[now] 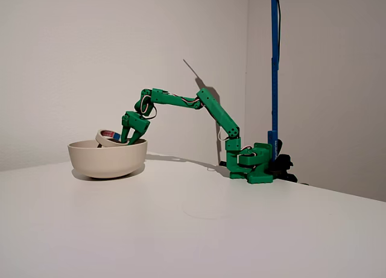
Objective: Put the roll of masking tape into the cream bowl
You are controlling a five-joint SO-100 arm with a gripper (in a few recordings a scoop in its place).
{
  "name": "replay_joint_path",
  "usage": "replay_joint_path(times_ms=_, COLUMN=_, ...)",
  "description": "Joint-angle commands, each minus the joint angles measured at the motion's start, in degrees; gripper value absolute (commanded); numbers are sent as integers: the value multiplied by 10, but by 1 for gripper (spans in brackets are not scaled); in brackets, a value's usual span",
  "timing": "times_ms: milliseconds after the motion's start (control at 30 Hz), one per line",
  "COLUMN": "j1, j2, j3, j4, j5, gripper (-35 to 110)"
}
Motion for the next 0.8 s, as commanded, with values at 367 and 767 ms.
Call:
replay_joint_path(times_ms=367, j1=1, j2=48, j3=-61, j4=0, j5=35, gripper=16)
replay_joint_path(times_ms=767, j1=-4, j2=63, j3=-62, j4=-2, j5=54, gripper=-8)
